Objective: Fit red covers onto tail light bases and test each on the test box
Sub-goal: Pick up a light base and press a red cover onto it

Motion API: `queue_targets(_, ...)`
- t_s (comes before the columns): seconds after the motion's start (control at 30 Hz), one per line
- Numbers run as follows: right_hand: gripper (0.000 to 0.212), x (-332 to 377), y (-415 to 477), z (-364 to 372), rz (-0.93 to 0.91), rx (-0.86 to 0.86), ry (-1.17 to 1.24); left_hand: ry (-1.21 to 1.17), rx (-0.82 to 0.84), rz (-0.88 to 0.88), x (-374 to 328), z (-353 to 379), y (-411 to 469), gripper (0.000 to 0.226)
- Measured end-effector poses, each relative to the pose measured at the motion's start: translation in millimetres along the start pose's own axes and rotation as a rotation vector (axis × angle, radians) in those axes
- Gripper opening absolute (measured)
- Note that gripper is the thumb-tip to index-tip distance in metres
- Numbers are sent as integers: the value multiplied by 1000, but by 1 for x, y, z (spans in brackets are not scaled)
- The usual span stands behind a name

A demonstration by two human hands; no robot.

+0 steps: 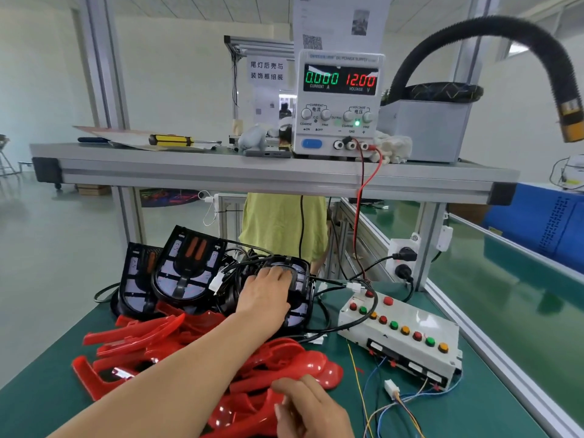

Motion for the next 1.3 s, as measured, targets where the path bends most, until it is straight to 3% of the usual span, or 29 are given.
queue_targets(0.23, 15, 1, -1, 3, -4, 48, 11, 170, 34, 35, -4, 4, 8, 44)
queue_targets(0.57, 21, 2, 0, 4, -26, 77, 31, 205, 12, 127, -15, -2, 9, 56)
queue_targets(0.7, 12, 5, 2, 2, -69, 74, 32, 234, 32, 170, -17, -5, 10, 56)
queue_targets(0.8, 20, 1, 2, 3, -58, 84, 29, 238, 35, 189, -16, -7, 8, 55)
queue_targets(1.07, 31, -14, 2, -3, 7, 7, 73, 56, -58, 136, -12, -43, -3, 25)
queue_targets(1.3, 36, -31, 2, -13, 122, -32, 114, -160, -237, 175, -33, -101, -44, 20)
Point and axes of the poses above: each hand's wrist, its own y-axis towards the middle knuckle, its own z-axis out of the palm, x = y × z, the point moved 9 cm from there along y, towards the middle knuckle, and after that the axes turned 5 degrees about -x, right-handed, at the moved point
